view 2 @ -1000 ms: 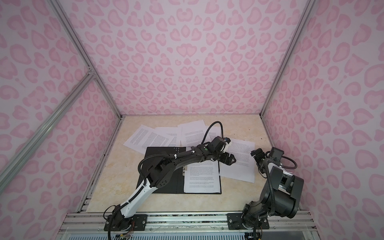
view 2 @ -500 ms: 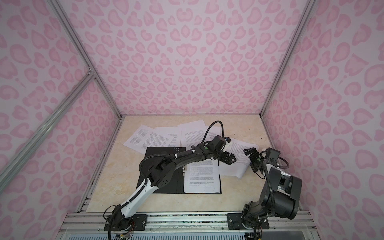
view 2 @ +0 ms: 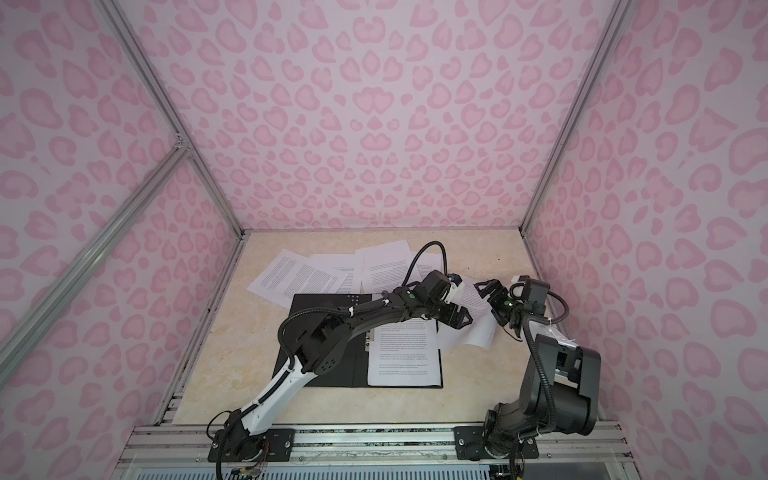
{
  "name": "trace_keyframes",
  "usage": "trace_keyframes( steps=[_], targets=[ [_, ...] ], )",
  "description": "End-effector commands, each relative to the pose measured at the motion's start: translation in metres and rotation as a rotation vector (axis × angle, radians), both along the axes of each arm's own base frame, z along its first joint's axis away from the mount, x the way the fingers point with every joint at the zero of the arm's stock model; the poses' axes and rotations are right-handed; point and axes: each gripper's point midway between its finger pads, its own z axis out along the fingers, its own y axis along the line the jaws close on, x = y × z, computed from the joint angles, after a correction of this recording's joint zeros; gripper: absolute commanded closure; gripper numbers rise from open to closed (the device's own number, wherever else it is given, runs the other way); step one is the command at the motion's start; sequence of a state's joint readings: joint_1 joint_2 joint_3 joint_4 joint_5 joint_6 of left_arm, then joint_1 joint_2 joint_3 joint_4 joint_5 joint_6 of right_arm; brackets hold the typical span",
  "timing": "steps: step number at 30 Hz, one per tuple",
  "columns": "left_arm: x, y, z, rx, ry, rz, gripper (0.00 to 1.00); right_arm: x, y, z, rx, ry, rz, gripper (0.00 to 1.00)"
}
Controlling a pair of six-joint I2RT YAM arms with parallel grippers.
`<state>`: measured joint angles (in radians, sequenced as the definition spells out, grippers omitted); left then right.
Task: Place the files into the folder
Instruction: 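Grasp the lifted sheet's edge with the right gripper while the left holds it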
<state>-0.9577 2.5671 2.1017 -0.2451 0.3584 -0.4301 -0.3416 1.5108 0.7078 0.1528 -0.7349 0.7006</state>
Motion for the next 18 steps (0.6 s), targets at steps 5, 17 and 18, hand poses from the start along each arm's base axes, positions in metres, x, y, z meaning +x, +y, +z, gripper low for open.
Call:
trace_keyframes(
  steps=[5, 17, 18],
  targets=[
    [-0.019, 0.044, -0.053, 0.233, 0.126, 0.040, 0.08, -0.021, -0.002, -0.010, -0.043, 0.121, -0.006, 0.13],
    [-0.020, 0.047, -0.060, 0.234, 0.145, 0.048, 0.08, -0.053, -0.015, -0.016, -0.166, 0.235, -0.030, 0.39],
    [-0.021, 0.046, -0.059, 0.232, 0.146, 0.048, 0.08, -0.053, -0.017, -0.019, -0.169, 0.246, -0.029, 0.44]
  ],
)
